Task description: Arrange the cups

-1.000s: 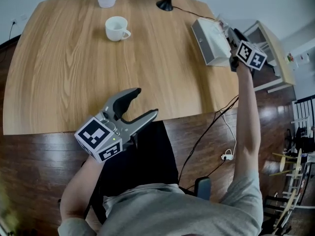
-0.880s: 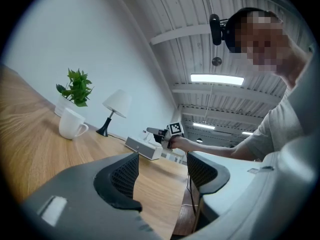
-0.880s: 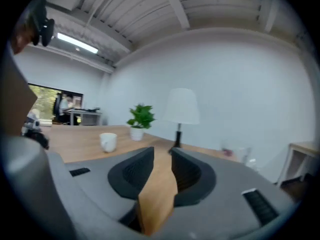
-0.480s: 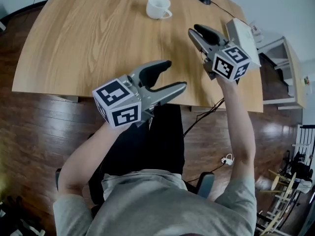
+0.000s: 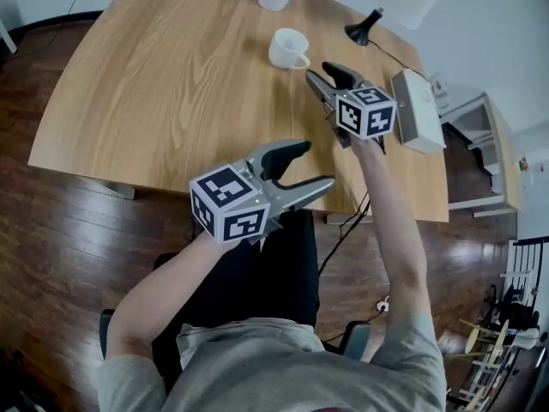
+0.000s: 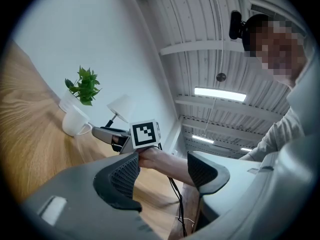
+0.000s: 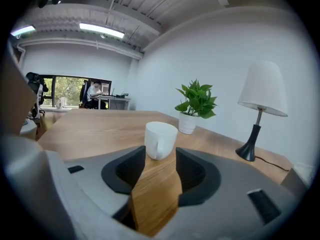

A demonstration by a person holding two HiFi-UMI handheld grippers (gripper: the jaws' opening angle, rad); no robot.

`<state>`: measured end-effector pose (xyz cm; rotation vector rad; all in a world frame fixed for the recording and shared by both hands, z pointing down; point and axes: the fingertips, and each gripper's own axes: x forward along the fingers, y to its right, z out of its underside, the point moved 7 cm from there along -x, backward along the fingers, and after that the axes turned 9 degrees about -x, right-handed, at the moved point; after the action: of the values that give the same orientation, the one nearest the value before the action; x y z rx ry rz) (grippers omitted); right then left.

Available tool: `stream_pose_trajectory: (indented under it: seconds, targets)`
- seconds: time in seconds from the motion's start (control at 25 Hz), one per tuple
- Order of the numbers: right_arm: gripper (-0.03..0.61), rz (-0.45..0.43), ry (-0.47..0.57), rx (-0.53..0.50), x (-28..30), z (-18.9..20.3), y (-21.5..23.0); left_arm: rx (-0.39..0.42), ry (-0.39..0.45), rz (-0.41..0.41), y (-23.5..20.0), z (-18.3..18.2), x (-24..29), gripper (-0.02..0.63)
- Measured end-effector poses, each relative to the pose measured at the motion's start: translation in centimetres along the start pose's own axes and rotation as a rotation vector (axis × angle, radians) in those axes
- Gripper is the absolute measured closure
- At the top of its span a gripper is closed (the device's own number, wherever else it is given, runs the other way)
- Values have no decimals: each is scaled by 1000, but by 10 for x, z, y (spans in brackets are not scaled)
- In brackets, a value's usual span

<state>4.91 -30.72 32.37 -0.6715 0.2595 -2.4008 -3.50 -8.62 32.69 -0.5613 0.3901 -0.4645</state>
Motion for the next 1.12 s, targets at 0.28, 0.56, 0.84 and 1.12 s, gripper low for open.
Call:
stream_pose_trajectory:
  seconds: [0.28,0.56,0.84,1.12]
  targets:
    - [362,-8,-58,-19,35,0,-1,9,-6,4,1,2,0,316]
    - [414,-16,-61,-14,58,0,-2,8,-9,6,-3,2,-2,316]
    - [516,-32,-68,8,53,2,-6,14,-10,-2,-1,5,0,316]
    - [518,-29,-24,91,19,11,-3,34,-23,1,2,3,2,317]
